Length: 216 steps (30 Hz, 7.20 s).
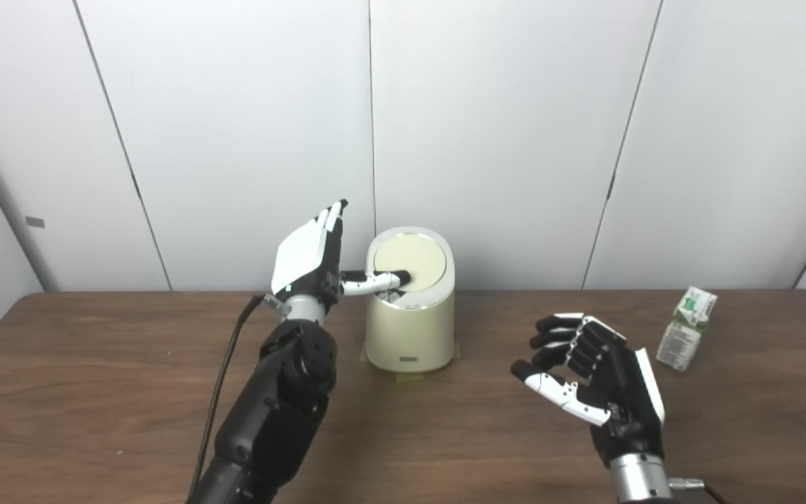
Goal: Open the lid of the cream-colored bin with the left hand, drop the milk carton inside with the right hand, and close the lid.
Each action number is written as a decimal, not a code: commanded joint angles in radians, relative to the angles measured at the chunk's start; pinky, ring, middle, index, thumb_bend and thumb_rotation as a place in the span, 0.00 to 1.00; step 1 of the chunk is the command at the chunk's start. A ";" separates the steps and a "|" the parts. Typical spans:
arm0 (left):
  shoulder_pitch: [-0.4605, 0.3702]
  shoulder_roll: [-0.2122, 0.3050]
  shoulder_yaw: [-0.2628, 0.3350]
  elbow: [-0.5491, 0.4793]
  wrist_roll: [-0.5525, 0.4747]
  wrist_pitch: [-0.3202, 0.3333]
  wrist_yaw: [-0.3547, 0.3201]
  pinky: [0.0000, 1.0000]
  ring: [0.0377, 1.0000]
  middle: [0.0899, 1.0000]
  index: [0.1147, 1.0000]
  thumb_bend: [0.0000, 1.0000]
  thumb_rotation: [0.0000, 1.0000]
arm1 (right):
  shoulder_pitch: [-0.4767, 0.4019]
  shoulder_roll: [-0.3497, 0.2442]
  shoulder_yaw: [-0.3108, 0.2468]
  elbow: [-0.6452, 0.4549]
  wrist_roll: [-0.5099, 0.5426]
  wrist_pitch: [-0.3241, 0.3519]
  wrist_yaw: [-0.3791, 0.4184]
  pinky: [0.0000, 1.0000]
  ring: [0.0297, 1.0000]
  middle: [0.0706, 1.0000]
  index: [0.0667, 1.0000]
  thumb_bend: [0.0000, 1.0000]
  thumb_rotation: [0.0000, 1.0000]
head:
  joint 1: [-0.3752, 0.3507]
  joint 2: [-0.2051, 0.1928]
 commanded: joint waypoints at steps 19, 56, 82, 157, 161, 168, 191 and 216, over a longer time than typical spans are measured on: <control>-0.119 0.094 -0.199 0.036 0.265 0.095 -0.042 1.00 1.00 1.00 1.00 1.00 0.11 | -0.020 0.007 0.004 -0.058 0.007 0.007 0.006 0.37 0.40 0.46 0.49 0.51 0.00 | 0.008 0.019; 0.173 0.048 0.301 -0.472 -0.341 -0.018 -0.199 0.98 1.00 1.00 1.00 0.93 0.33 | -0.024 -0.013 0.002 -0.015 0.011 -0.030 0.006 0.37 0.40 0.45 0.50 0.51 0.00 | 0.036 0.006; 0.585 0.015 0.336 -0.506 -0.534 -0.407 -0.141 0.47 0.53 0.58 0.60 0.62 0.02 | -0.050 -0.116 -0.009 -0.014 -0.034 0.015 0.044 0.51 0.59 0.67 0.69 0.72 0.19 | -0.250 -0.068; 0.608 0.044 0.417 -0.539 -0.656 -0.345 -0.105 0.39 0.47 0.43 0.44 0.52 0.00 | -0.391 -0.489 -0.125 0.734 -0.103 -0.024 -0.067 0.73 0.79 0.81 0.84 0.78 0.12 | -0.462 -0.062; 0.609 0.045 0.414 -0.540 -0.659 -0.344 -0.108 0.40 0.47 0.43 0.45 0.52 0.00 | -0.407 -0.474 -0.124 0.769 -0.103 -0.032 -0.086 0.73 0.79 0.82 0.84 0.76 0.11 | -0.461 -0.061; 0.613 0.048 0.412 -0.543 -0.660 -0.344 -0.110 0.40 0.47 0.42 0.45 0.52 0.00 | -0.427 -0.458 -0.127 0.809 -0.088 -0.064 -0.126 0.71 0.78 0.81 0.81 0.77 0.08 | -0.459 -0.056; 0.612 0.052 0.402 -0.506 -0.647 -0.399 -0.109 0.41 0.49 0.43 0.45 0.51 0.00 | -0.470 -0.431 -0.113 0.889 -0.154 -0.190 -0.351 0.32 0.34 0.38 0.49 0.52 0.00 | -0.451 -0.041; 0.607 0.038 0.362 -0.551 -0.572 -0.360 -0.099 0.36 0.47 0.44 0.43 0.51 0.00 | -0.473 -0.298 -0.026 0.426 -0.173 -0.074 -0.201 0.30 0.34 0.39 0.48 0.53 0.00 | -0.330 -0.036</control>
